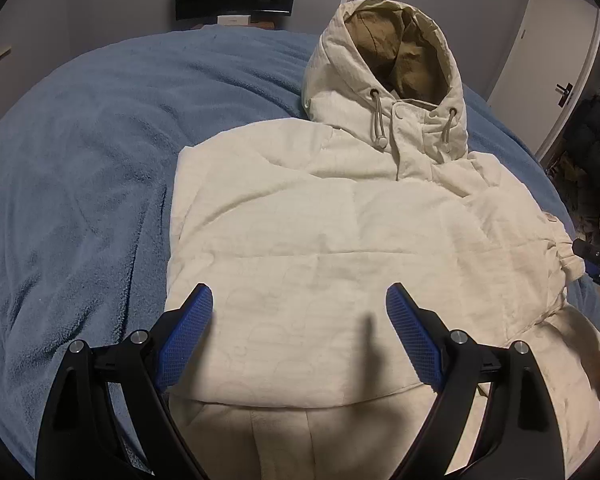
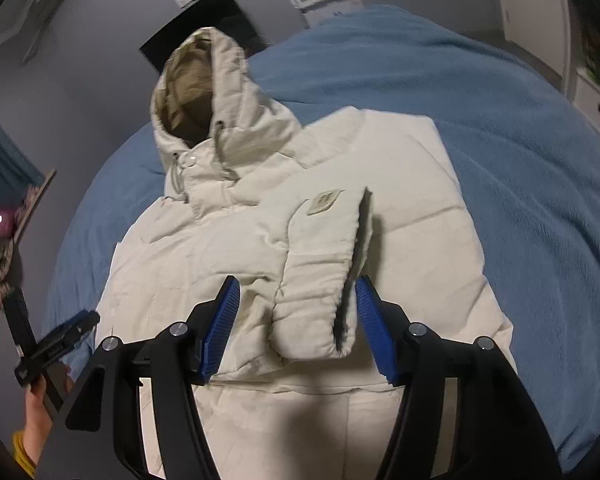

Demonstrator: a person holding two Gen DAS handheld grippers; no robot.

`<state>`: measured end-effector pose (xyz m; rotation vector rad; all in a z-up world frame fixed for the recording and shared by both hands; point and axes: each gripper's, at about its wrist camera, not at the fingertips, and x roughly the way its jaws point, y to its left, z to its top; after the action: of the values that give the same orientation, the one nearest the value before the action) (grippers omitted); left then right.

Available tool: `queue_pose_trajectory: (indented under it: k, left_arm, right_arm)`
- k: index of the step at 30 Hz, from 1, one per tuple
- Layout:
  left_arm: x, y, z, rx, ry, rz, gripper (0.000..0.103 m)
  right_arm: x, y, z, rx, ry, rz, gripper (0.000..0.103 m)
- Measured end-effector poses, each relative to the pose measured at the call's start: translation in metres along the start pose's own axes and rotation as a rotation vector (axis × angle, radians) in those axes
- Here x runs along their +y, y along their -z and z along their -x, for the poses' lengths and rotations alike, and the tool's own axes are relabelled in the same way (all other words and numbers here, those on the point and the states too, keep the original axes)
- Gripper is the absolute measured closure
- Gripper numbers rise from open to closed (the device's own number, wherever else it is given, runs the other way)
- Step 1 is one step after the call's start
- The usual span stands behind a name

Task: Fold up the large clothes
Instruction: 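Grasp that side edge with the right tool and fold it inward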

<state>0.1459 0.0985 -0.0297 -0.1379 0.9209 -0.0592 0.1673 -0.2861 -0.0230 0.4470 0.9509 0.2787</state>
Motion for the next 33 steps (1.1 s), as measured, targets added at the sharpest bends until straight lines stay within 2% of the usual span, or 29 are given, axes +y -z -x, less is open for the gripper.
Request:
queue_pose_trajectory:
  k: [1,2,4,6,10,14,15,19,20,21,23,25,30,32,33]
  left_arm:
    - [0.000,0.000,-0.001,0.002,-0.001,-0.002,0.018]
    - [-0.001,0.000,-0.002,0.005,-0.002,-0.004,0.018]
    - [-0.002,0.001,-0.003,0.010,-0.003,-0.008,0.018]
    - [-0.002,0.001,-0.004,0.015,-0.003,-0.013,0.018]
    - [-0.004,0.002,-0.005,0.016,-0.004,-0.018,0.018]
    - [-0.003,0.002,-0.005,0.019,-0.002,-0.017,0.018]
    - [-0.003,0.002,-0.006,0.021,-0.003,-0.017,0.018]
    - [-0.003,0.003,-0.006,0.022,-0.002,-0.019,0.018]
    - [-0.003,0.003,-0.006,0.023,-0.002,-0.020,0.018]
    - [-0.003,0.003,-0.007,0.025,-0.002,-0.020,0.018]
    - [-0.003,0.003,-0.008,0.027,-0.001,-0.020,0.018]
    - [-0.002,0.004,-0.008,0.028,0.000,-0.019,0.018]
    - [-0.002,0.004,-0.007,0.022,0.006,-0.018,0.018]
    - [-0.002,0.004,-0.009,0.028,0.008,-0.020,0.018]
    - [-0.003,0.004,-0.010,0.033,0.009,-0.022,0.018]
  right_arm:
    - [0.000,-0.001,-0.001,0.000,0.004,0.000,0.054]
    - [0.001,0.000,-0.002,-0.001,0.015,0.011,0.065]
    - [0.005,0.001,-0.001,-0.010,0.063,0.049,0.079]
    - [0.006,0.002,0.002,-0.025,0.092,0.082,0.087]
    - [0.008,0.003,0.008,-0.033,0.089,0.095,0.087]
    - [0.008,0.003,0.003,0.020,0.106,0.107,0.085]
    - [0.007,0.004,-0.001,0.037,0.114,0.103,0.083]
    - [-0.002,0.007,-0.016,0.099,0.107,0.066,0.065]
    - [-0.005,0.009,-0.020,0.112,0.100,0.056,0.064]
    - [-0.008,0.010,-0.022,0.118,0.095,0.049,0.066]
    - [-0.007,0.012,-0.021,0.104,0.118,0.066,0.082]
    - [0.003,0.013,-0.013,0.062,0.159,0.129,0.088]
    - [0.025,0.017,0.027,-0.057,0.256,0.249,0.091]
    - [0.023,0.022,0.032,-0.048,0.309,0.283,0.102]
    - [0.017,0.027,0.029,-0.026,0.347,0.288,0.102]
